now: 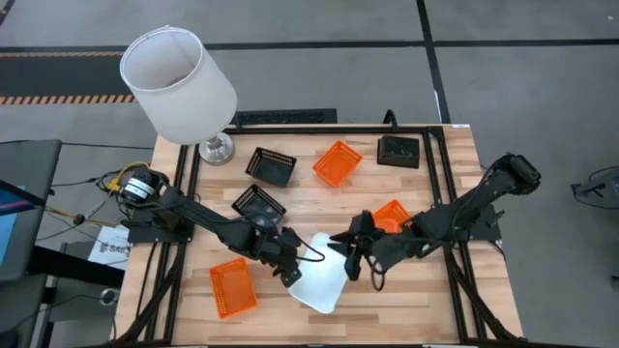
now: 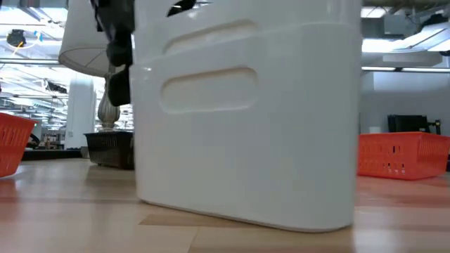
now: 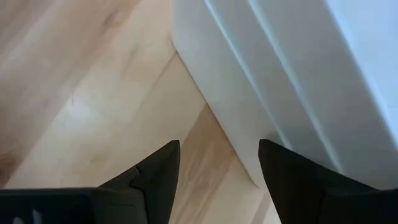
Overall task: Stack baskets by color
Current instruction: Stack the right white bin on the white bins, then adjust the bins
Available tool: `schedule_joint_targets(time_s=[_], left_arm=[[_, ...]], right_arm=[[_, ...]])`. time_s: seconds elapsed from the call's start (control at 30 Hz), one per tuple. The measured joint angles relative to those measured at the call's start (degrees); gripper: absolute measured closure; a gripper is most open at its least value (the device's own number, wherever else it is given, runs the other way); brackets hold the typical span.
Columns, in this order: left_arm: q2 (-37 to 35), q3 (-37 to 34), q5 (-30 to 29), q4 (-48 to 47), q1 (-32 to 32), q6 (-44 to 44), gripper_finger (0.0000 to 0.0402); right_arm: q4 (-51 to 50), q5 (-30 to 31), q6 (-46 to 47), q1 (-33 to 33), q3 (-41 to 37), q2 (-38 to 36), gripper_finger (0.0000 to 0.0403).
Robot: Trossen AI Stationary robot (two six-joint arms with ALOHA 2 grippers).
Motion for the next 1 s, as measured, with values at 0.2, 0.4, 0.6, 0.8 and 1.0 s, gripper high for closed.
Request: schedule_joint_targets(time_s=[0.2, 0.4, 0.6, 0.8, 1.0], left_arm=[[0.7, 0.1, -0.5, 6.8, 0.7, 0.6, 0.0194], [0.9, 0.1, -1.3, 12.6, 2.7, 2.7, 0.0194], [0.9, 0.1, -0.5, 16.4, 4.1, 4.4, 0.0194], [-2.5, 1.5, 1.5, 13.3, 4.1, 5.2, 0.0194], [-10.5, 5.9, -5.1, -1.4, 4.1, 8.8, 0.0194]], right_arm=[[2.4, 0.7, -6.2, -2.3, 0.0, -5.0, 0.0282], [-3.1, 2.2, -8.1, -5.5, 0.0, -9.5, 0.0282], [-10.4, 2.3, -5.7, -8.0, 0.0, -12.5, 0.0282], [-23.8, 5.6, 0.6, -9.8, 0.0, -13.3, 0.0282], [-38.0, 6.2, 8.3, -13.6, 0.0, -12.2, 0.0282]])
